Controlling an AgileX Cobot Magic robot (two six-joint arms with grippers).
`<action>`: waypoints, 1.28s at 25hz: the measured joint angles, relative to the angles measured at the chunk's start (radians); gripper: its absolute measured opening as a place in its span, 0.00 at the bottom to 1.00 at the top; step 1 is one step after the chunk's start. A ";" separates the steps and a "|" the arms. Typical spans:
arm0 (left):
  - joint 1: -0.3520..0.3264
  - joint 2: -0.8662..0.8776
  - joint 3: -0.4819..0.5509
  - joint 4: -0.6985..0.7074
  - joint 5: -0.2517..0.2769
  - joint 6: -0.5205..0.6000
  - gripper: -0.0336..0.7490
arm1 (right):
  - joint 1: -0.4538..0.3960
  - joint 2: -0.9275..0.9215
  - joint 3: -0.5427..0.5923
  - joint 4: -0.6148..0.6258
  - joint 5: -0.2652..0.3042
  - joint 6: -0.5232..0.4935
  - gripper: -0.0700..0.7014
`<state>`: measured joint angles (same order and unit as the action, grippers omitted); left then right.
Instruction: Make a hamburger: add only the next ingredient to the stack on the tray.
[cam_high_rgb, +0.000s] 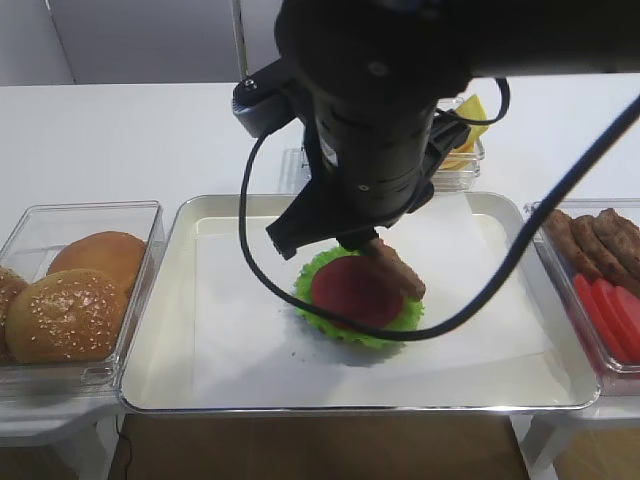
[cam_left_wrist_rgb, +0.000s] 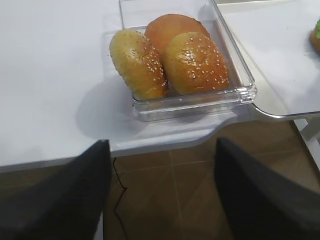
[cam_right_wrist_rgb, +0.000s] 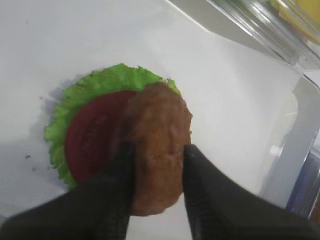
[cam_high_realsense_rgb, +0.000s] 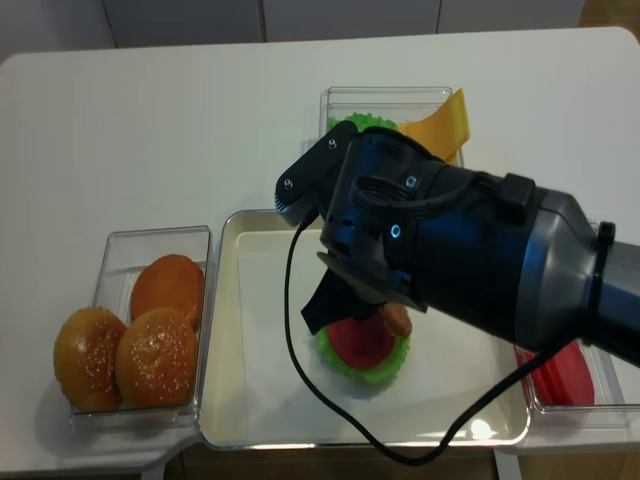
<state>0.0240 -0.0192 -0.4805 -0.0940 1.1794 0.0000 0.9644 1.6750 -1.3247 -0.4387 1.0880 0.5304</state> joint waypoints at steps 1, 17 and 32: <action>0.000 0.000 0.000 0.000 0.000 0.000 0.65 | 0.000 0.000 0.000 0.000 0.000 0.000 0.44; 0.000 0.000 0.000 0.000 0.000 0.000 0.65 | -0.037 -0.007 -0.018 0.081 0.023 -0.039 0.54; 0.000 0.000 0.000 0.000 0.000 0.000 0.65 | -0.632 -0.176 0.016 0.371 0.062 -0.334 0.54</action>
<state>0.0240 -0.0192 -0.4805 -0.0940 1.1794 0.0000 0.3328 1.4988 -1.3088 -0.0679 1.1503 0.1960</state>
